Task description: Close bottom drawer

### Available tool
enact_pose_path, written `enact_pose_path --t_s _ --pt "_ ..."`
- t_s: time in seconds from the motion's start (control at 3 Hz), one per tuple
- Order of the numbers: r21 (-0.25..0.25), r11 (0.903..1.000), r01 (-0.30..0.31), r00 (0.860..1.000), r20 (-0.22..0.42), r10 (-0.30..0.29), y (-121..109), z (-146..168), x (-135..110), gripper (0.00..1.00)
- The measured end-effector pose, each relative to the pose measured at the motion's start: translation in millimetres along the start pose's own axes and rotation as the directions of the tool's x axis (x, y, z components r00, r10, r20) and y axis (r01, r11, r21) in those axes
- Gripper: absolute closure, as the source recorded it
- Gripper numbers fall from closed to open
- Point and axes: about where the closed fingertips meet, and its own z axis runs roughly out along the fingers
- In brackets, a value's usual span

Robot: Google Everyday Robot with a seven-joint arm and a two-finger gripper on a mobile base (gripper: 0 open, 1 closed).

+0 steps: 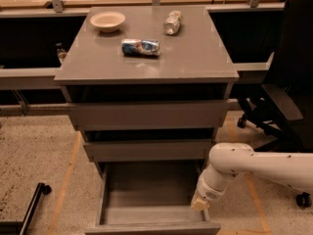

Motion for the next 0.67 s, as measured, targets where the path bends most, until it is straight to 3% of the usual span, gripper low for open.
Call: enact_pose_path --t_s 0.67 --pt "0.026 0.9996 0.007 0.999 -0.036 -0.006 -22.0 57.8 18.8 1.0"
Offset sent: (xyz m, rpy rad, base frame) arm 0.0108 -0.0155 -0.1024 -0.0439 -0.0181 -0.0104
